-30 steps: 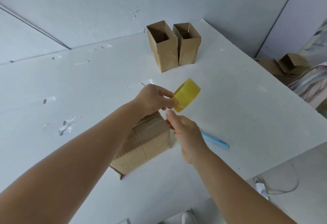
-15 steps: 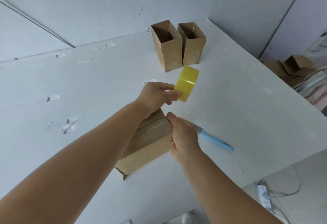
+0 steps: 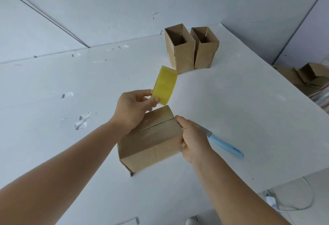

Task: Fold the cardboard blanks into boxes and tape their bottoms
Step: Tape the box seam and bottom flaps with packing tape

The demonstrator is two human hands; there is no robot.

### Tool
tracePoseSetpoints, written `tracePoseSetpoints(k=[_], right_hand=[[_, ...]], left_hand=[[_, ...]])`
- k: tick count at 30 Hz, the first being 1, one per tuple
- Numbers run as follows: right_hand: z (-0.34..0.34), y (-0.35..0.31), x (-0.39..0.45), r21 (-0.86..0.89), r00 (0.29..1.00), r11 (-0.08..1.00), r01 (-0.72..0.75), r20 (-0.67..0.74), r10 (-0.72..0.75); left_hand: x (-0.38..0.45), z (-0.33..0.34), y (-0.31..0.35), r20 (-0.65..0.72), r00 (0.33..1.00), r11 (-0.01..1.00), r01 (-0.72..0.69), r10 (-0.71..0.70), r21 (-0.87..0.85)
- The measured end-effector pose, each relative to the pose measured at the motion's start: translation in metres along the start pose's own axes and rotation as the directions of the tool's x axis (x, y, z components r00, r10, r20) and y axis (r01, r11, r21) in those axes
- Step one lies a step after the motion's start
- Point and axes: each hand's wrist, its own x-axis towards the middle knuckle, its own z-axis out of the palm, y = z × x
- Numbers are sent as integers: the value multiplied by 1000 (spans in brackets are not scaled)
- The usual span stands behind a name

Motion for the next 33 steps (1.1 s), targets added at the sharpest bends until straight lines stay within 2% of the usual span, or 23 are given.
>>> tracePoseSetpoints(k=[3, 6, 8, 10, 12, 14, 18, 22, 27, 29, 33], right_hand=[[6, -4, -7, 5, 995, 996, -92, 43, 91], [4, -5, -10, -12, 993, 992, -122, -4, 122], [2, -2, -12, -53, 998, 998, -15, -67, 12], [2, 1, -20, -153, 979, 975, 163, -97, -179], [6, 5, -35, -313, 930, 885, 345, -11, -367], [8, 10, -42, -409, 888, 796, 446, 91, -450], [11, -1, -28, -440, 903, 794, 419, 107, -417], [17, -24, -7, -477, 919, 791, 383, 111, -378], [29, -54, 12, -598, 922, 707, 378, 308, -233], [37, -59, 16, -640, 905, 654, 403, 387, -178], [54, -60, 19, -695, 872, 552, 460, 471, -132]], left_hand=[[1, 0, -3, -55, 998, 1000, -3, 3, -7], [2, 0, -2, -80, 997, 999, -1, -2, -37], [2, 0, -3, -87, 996, 999, 0, -4, -43], [0, 0, -2, -86, 996, 998, 4, -9, -57], [0, 0, -1, -87, 996, 997, 7, -14, -76], [-1, -1, 1, -77, 996, 991, 32, -42, -127], [-6, 0, 6, -67, 983, 946, 143, -169, -293], [-17, 5, 4, -163, 936, 833, 188, -313, -521], [-36, 3, -3, -248, 892, 720, 116, -379, -685], [-40, -3, -6, -271, 895, 735, 88, -355, -673], [-40, -19, -6, -303, 925, 846, 35, -229, -532]])
